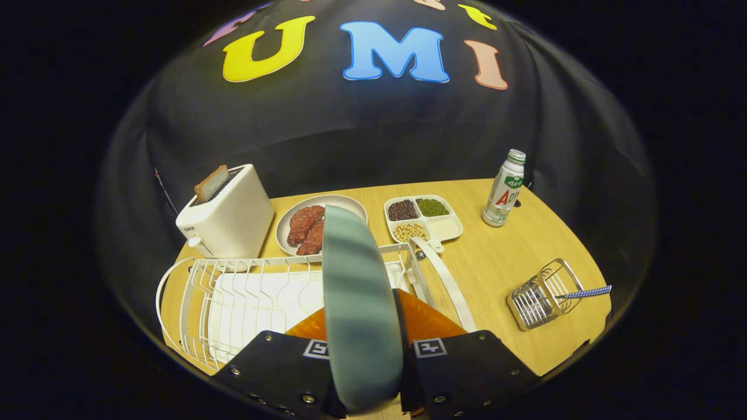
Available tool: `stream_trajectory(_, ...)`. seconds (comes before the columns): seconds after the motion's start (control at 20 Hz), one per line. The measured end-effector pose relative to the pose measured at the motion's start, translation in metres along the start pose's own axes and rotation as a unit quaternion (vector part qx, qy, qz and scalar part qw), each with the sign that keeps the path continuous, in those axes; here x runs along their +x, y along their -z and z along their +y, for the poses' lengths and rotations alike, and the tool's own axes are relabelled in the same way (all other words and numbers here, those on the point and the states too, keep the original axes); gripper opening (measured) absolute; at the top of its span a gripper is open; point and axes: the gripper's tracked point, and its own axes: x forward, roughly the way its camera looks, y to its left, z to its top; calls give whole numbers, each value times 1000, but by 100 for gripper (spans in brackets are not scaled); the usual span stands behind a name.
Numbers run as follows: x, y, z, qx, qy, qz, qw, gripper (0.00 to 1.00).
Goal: Take the plate from the dish rack, then take the spoon from the basket and place it into the plate.
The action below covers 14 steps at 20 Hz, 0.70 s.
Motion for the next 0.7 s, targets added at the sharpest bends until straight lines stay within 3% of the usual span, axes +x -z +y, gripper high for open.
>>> stream_trajectory(0.2, -16, -22, -1, -53, 52, -25, 997, 33)
stream_trajectory(0.35, -31, -38, -2, -66, 68, -45, 994, 33)
stream_trajectory(0.7, -67, -39, -3, -73, 60, -61, 994, 29)
